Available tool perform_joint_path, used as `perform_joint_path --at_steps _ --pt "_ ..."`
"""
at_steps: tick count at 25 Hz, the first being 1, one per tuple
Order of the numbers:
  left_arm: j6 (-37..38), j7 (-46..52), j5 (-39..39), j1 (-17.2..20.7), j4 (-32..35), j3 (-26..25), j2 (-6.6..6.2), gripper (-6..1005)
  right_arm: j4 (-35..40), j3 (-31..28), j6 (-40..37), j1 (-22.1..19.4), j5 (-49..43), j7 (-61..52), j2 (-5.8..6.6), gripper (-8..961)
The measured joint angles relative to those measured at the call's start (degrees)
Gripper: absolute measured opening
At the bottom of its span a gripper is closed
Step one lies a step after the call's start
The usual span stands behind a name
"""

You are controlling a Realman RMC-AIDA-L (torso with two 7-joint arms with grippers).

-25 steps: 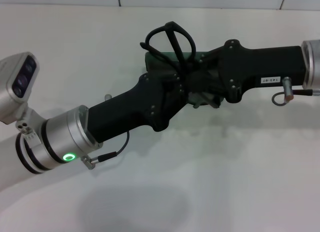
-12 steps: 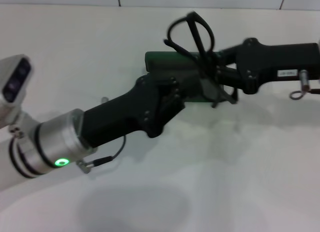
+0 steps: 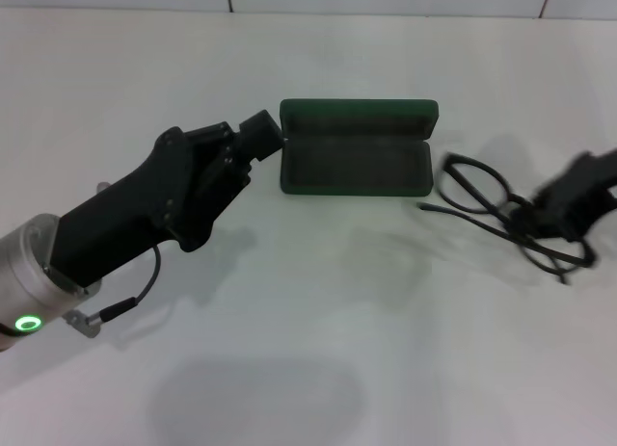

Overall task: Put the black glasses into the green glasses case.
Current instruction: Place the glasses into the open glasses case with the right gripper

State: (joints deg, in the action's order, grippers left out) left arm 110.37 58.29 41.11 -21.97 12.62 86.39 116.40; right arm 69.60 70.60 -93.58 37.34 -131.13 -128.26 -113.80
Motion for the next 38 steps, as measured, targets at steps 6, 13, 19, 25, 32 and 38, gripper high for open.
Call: perform_joint_path --at_steps 6,13,19,25,32,38 --pt "-1.2 -0.3 0.5 -0.3 -0.3 -0.8 0.19 34 -0.6 3.3 -1.3 4.2 -15.7 -5.3 -2.09 201" --pt "-1.5 -0.3 0.6 -0.5 -0.4 -0.9 0.24 34 -2.7 7.3 2.1 5.8 -21.7 -6.5 -1.78 205" --pt "-1.6 -0.3 0.6 -0.9 -0.9 -0.9 0.19 34 -2.8 6.5 3.0 5.4 -22.0 -6.5 -1.73 207" --pt "-1.6 -0.3 0.6 -1.1 -1.0 -0.8 0.32 35 -2.8 6.3 4.3 4.5 -22.0 -6.5 -1.9 284" --pt "-2.2 -0.3 0.5 -0.7 -1.1 -0.7 0.45 35 -2.3 5.9 4.5 4.1 -22.0 -6.7 -1.88 477" --pt "-3.1 -0.3 0.7 -0.7 -1.1 -0.6 0.89 35 -2.6 6.4 5.0 4.6 -22.1 -6.8 -2.1 437"
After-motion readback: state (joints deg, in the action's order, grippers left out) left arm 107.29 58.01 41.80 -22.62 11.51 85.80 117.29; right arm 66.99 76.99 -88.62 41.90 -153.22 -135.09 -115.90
